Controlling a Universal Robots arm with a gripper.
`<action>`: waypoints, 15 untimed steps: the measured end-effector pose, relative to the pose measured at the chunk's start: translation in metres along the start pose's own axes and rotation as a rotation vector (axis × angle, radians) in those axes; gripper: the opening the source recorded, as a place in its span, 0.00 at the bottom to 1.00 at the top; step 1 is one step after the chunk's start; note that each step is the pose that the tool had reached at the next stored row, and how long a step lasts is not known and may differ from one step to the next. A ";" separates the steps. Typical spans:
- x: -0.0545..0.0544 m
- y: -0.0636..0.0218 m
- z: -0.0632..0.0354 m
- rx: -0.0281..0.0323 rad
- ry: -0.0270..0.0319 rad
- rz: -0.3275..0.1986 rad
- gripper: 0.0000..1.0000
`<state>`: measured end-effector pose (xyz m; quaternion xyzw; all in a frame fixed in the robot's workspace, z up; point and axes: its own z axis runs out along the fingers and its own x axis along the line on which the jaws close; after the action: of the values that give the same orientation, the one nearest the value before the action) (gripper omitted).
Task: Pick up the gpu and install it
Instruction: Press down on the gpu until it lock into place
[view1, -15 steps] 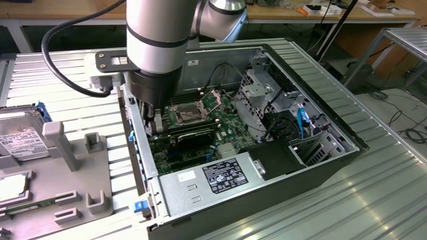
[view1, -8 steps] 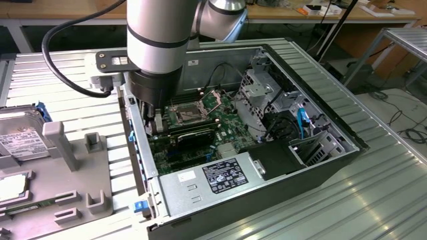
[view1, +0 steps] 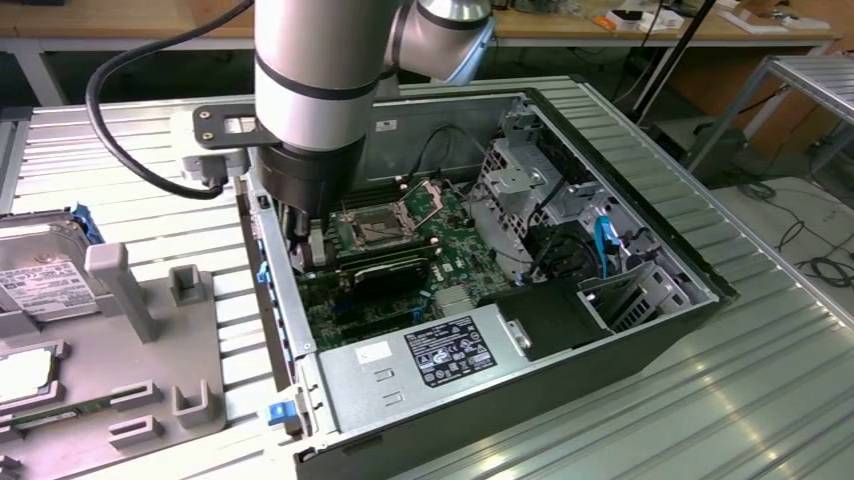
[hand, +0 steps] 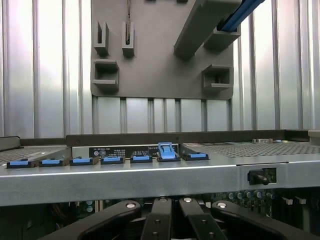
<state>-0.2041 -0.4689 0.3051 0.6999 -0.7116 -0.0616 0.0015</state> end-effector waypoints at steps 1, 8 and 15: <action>0.000 0.0000 0.0000 -0.0001 0.0000 0.000 0.11; -0.001 0.0000 -0.0115 -0.0184 0.0002 0.002 0.11; -0.001 -0.0197 -0.0129 -0.0154 0.0001 0.001 0.11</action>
<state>-0.1834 -0.4688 0.3162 0.6994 -0.7115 -0.0670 0.0070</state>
